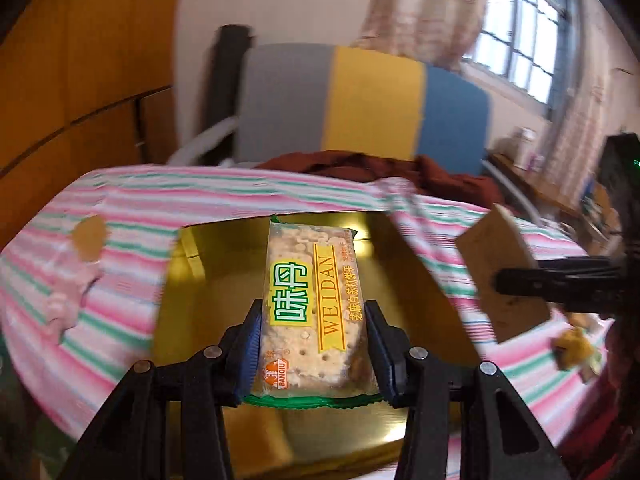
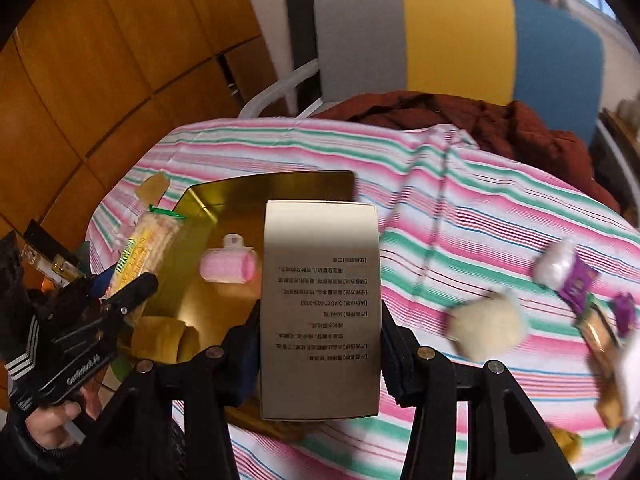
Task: Organize objects
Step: 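Carry crackers and cream box to the gold tray and release both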
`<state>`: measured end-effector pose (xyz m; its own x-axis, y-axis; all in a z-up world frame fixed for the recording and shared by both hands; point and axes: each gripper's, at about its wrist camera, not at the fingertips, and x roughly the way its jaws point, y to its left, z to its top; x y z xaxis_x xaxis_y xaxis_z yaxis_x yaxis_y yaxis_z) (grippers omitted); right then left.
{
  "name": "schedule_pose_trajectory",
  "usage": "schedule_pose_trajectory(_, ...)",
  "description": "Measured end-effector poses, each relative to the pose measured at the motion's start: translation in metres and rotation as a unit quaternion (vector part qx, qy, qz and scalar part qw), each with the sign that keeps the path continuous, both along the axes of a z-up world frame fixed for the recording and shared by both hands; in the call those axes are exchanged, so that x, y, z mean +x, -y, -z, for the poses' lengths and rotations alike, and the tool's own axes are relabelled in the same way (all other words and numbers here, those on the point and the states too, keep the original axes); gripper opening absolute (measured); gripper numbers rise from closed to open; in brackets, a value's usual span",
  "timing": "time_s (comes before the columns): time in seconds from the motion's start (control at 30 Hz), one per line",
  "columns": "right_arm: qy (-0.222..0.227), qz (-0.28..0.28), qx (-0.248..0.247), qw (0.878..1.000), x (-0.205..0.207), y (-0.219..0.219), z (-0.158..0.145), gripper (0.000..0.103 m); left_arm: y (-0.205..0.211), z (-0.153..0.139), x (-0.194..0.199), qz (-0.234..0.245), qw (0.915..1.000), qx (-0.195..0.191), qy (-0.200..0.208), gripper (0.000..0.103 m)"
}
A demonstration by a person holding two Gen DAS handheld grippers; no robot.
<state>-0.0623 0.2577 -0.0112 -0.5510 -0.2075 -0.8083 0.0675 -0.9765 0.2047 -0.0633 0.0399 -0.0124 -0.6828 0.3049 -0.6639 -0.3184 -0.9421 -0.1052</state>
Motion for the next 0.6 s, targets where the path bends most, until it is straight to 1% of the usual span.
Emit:
schedule_pose_trajectory(0.1, 0.004, -0.007, 0.006, 1.000, -0.014, 0.011, 0.006, 0.051, 0.022, 0.013, -0.016, -0.035, 0.9992, -0.011, 0.016, 0.048)
schedule_pose_trajectory(0.2, 0.013, -0.011, 0.017, 1.000, -0.032, 0.028, 0.014, 0.051, 0.033, 0.022, -0.022, -0.052, 0.9982, -0.019, 0.022, 0.048)
schedule_pose_trajectory(0.4, 0.019, -0.009, 0.023, 1.000, -0.045, 0.040, 0.023, 0.051, 0.043, 0.037, -0.025, -0.067, 0.9969, -0.019, 0.035, 0.048)
schedule_pose_trajectory(0.6, 0.011, 0.002, 0.033, 0.999, -0.052, 0.051, 0.028, 0.052, 0.043, 0.038, -0.028, -0.076, 0.9964, -0.014, 0.036, 0.048)
